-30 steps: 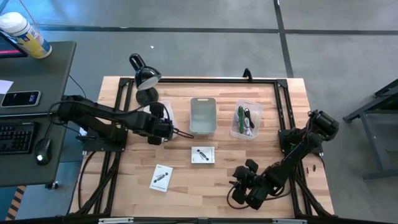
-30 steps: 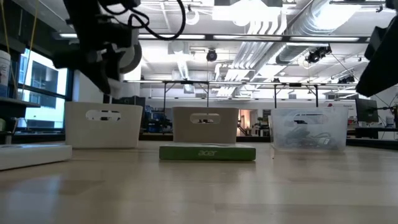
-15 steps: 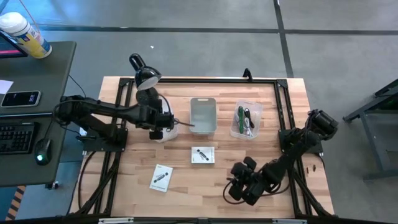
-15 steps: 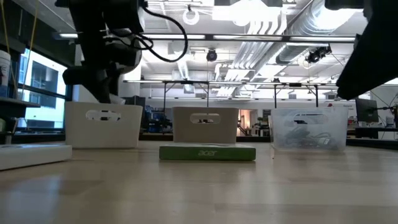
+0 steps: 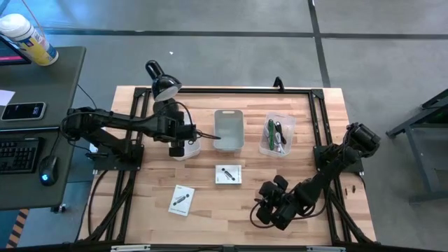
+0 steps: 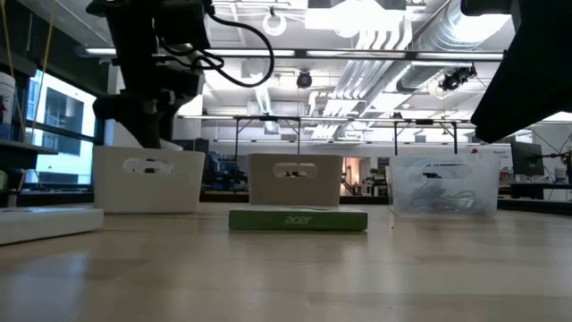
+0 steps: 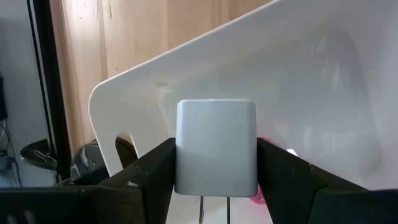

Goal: Pick and place items into bin
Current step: Put the white charger adapter into the white bin, then put the right white card reader box into the gray bin

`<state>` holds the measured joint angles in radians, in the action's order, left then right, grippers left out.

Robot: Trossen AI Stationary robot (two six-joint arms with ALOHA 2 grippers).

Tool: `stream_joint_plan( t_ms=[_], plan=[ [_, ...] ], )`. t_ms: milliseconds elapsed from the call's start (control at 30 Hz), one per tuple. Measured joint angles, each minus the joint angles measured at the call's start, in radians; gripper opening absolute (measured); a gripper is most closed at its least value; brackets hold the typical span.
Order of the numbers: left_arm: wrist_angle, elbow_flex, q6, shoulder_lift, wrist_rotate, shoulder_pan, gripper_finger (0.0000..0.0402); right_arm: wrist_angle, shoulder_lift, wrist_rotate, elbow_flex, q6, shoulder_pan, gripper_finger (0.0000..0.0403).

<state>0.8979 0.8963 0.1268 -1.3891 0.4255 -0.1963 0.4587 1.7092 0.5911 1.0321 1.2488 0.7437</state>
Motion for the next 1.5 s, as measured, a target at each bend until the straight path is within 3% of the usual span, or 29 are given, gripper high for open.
stream_joint_plan(
  t_ms=[300,433,600,700,867,1033,1300,1500],
  plan=[
    [0.001,0.0,0.0,0.0,-0.017,0.0,0.0264,0.0,0.0,0.0,0.0,0.0,0.0,0.0139],
    [0.024,0.015,-0.003,0.0,-0.075,0.0,0.0279,0.0,0.0,0.0,0.0,0.003,0.0,0.0139],
    [0.056,0.096,-0.003,0.0,-0.149,0.0,0.0269,0.001,0.0,0.008,0.0,-0.004,0.0,0.0139],
    [0.04,0.157,-0.004,0.0,-0.251,0.007,0.0254,0.0,0.0,0.014,0.0,-0.009,-0.005,0.0139],
    [-0.155,0.191,-0.007,0.001,-0.344,0.105,0.0231,0.0,0.0,0.014,0.0,-0.01,-0.025,0.0139],
    [-0.353,0.191,-0.002,-0.018,-0.312,0.227,0.0212,0.0,0.0,0.014,0.0,-0.017,-0.039,0.0139],
    [-0.409,0.19,-0.037,-0.125,-0.132,0.353,0.0187,0.009,0.007,0.014,0.0,-0.003,-0.073,0.0139],
    [-0.52,0.189,-0.094,-0.25,-0.111,0.397,0.0169,0.0,0.032,-0.028,0.0,0.044,-0.147,0.0139]
  ],
)
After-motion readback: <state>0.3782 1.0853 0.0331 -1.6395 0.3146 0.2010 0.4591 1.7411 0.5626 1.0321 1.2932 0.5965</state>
